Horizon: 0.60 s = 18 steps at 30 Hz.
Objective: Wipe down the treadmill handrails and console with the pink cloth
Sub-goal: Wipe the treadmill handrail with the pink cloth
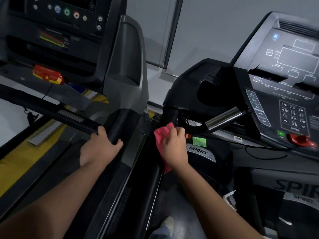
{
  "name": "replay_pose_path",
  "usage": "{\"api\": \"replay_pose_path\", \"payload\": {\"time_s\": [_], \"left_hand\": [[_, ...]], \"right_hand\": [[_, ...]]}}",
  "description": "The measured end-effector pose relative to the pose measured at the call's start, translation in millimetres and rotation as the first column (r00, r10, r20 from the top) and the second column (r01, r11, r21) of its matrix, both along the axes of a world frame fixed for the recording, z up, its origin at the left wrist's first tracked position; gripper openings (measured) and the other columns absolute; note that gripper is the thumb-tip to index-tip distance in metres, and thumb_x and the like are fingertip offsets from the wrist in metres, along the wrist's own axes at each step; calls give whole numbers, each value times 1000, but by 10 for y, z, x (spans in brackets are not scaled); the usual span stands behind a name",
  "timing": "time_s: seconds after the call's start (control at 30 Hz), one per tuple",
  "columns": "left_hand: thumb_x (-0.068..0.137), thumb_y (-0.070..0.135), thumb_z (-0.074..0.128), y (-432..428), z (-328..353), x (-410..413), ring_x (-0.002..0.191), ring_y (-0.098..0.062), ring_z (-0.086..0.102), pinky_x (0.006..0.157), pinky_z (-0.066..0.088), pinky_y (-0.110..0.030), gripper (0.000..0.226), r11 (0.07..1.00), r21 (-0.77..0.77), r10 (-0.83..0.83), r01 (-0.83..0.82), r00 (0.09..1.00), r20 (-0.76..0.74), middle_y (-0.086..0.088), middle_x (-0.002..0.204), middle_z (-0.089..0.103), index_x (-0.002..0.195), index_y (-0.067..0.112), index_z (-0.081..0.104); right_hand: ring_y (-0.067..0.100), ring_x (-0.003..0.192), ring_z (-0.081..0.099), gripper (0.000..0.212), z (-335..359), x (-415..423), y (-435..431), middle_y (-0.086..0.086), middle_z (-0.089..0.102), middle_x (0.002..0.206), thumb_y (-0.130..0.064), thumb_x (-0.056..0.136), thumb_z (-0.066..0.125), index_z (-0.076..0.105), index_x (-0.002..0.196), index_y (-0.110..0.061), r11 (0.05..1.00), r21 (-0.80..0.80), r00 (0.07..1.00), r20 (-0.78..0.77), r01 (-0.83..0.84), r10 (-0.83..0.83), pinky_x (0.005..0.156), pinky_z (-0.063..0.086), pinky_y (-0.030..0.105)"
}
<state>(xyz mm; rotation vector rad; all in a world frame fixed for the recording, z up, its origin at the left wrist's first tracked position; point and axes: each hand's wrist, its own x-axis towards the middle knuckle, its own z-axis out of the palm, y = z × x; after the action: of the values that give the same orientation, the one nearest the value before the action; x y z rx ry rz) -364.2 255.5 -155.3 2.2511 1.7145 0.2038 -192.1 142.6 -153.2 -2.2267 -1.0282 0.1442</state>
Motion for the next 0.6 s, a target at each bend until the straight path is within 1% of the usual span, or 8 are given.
{"api": "replay_pose_path", "payload": {"time_s": [0.13,0.2,0.3,0.33,0.4,0.43,0.5,0.6], "left_hand": [[88,55,48,0,-7,-9,71,-26,49,51,36,-31,55,1000,2,-7,7,1000,-2,-14,99,51,119,12,34],[88,54,48,-2,-7,-12,72,-27,50,53,38,-31,55,1000,3,-5,5,1000,5,-14,99,51,119,11,34],[87,54,48,-11,4,-7,73,-26,50,54,39,-32,56,1000,7,-4,4,1000,1,-14,100,52,119,11,35],[88,55,48,-12,7,-4,73,-26,50,54,39,-32,56,1000,9,-4,4,1000,-5,-14,100,52,119,11,35],[88,55,48,-8,6,-5,74,-26,50,54,39,-32,55,1000,10,-5,5,1000,-7,-13,100,52,119,11,35],[88,55,47,-8,5,-6,74,-26,49,55,39,-32,56,1000,8,-5,5,1000,-6,-14,101,52,119,11,34],[88,55,47,-4,-1,-8,74,-26,48,55,39,-32,56,1000,4,-5,5,1000,-10,-14,102,52,121,11,33],[88,55,46,-3,3,-2,73,-25,48,53,37,-31,58,1000,2,-6,6,1000,-16,-14,104,52,124,11,32]], "right_hand": [[28,116,44,37,115,80,166,11,40,130,-17,95,44,50,127,0,995,43,989,-120,88,-82,96,40,35],[29,114,46,35,138,121,268,12,42,130,-14,94,46,52,125,0,987,81,984,-126,138,-127,93,41,34],[25,114,46,35,70,180,300,9,43,130,-8,95,43,52,129,-3,981,102,980,-130,165,-151,88,41,27],[24,112,47,36,55,194,280,8,43,129,-7,95,42,52,130,-4,982,106,981,-130,159,-144,89,42,28],[22,107,50,34,4,191,209,6,45,125,-7,96,42,54,127,-5,986,106,987,-117,126,-113,91,47,34],[20,103,51,31,-28,186,169,5,46,123,-9,97,41,56,124,-4,989,104,990,-105,106,-95,90,48,36],[18,94,52,27,-71,193,122,5,47,118,-11,99,39,59,115,-3,991,110,994,-88,77,-67,84,49,34],[26,89,57,25,-10,262,224,8,48,114,-10,98,39,60,107,0,987,133,992,-98,86,-73,78,51,36]]}}
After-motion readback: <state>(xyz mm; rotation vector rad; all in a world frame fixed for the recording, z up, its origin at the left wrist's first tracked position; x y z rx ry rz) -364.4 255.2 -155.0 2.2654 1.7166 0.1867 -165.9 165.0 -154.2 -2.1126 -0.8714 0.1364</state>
